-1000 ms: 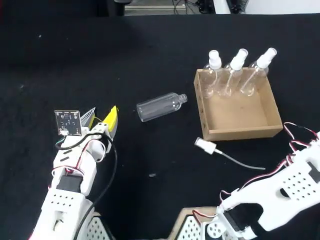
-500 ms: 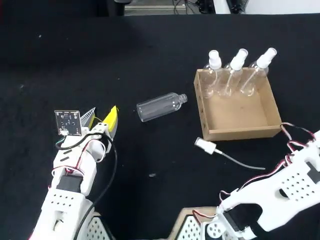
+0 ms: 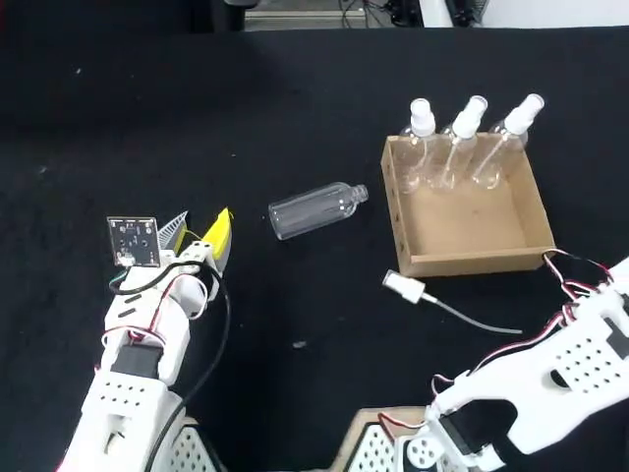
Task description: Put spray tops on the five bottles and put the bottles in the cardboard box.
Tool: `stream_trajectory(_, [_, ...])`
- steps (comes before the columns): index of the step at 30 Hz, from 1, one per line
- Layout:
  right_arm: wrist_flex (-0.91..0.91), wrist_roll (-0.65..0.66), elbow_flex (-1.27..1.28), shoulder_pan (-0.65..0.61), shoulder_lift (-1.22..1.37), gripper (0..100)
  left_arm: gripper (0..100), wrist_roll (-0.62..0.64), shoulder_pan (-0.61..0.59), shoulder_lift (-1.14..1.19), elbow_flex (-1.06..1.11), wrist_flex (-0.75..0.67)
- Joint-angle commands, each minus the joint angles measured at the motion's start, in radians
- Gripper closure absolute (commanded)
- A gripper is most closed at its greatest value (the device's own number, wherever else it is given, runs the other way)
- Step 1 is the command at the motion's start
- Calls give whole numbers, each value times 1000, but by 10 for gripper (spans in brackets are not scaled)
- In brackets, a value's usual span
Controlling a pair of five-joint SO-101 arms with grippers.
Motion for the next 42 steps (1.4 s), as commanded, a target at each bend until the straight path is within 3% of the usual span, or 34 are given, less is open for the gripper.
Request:
stream_trajectory(1, [-17,5,-12,-18,-12,706,802,8,5,-5,1,-23])
stream_trajectory(15, [-64,5,-24,-20,-18,979,802,8,7,-5,1,-23])
stream_trajectory(22, [-86,9,-21,-20,-15,941,802,8,7,-5,1,-23])
stream_trajectory(37, [-87,5,68,-23,-15,736,802,8,7,-5,1,-23])
stream_trajectory(42, [-89,5,48,-23,-19,726,801,8,7,-5,1,-23])
